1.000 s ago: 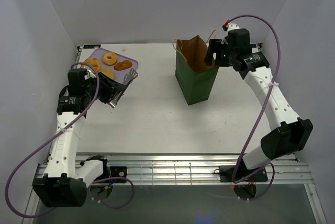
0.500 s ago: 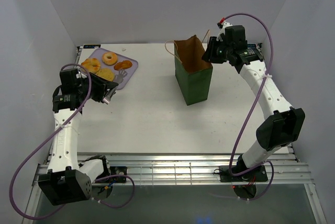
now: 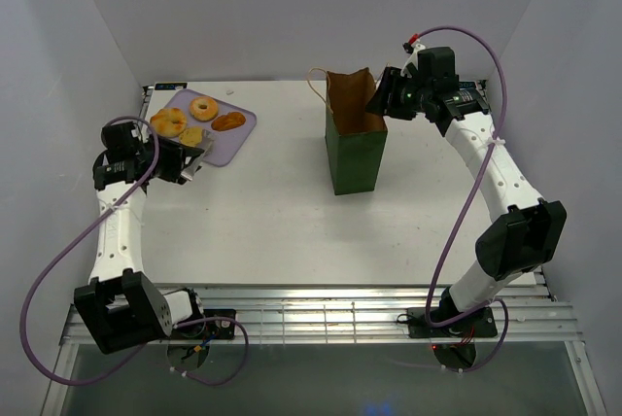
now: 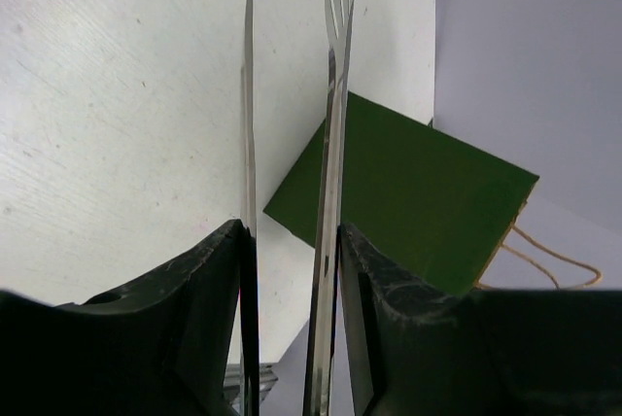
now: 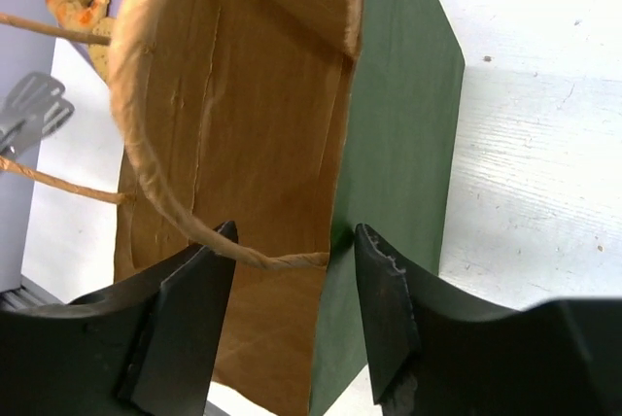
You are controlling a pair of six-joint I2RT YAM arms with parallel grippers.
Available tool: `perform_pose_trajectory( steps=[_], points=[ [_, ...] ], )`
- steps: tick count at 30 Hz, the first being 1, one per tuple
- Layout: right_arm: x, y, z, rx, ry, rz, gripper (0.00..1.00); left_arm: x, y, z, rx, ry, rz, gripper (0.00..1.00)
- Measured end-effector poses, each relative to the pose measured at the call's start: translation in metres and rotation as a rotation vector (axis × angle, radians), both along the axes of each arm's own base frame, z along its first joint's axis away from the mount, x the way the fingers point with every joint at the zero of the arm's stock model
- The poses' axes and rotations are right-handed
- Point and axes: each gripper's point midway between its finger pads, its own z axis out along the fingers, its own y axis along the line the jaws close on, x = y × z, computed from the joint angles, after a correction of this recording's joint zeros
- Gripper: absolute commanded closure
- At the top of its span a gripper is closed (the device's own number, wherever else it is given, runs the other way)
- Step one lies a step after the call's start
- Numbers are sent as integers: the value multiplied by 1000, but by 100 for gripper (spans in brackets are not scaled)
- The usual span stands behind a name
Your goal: Place the fake bread into the paper bag
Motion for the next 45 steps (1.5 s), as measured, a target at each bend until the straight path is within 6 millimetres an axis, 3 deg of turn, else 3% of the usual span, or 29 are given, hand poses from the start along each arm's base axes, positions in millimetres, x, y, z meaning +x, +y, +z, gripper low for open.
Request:
perform_pose_trajectory(
  steps=[8, 12, 19, 24, 30, 38, 45],
  points=[
    [-7, 6, 0, 29, 18, 30, 27, 35, 33, -1, 161, -15, 25, 43],
    [-20, 4, 0, 36, 30, 42, 25, 50, 44, -15, 210, 2, 29, 42],
    [-43, 0, 8, 50, 15, 56, 24, 93, 61, -39, 232, -17, 31, 41],
    [-49, -1, 10, 54, 12, 61, 24, 135, 70, -41, 234, -62, 15, 40],
    [-52, -2, 10, 53, 12, 60, 23, 169, 77, -47, 230, -87, -6, 40],
    [-53, -4, 10, 48, 10, 52, 23, 177, 85, -66, 217, -37, -1, 40],
    [-52, -5, 9, 40, 13, 42, 23, 182, 84, -63, 206, -49, -13, 40]
  ],
)
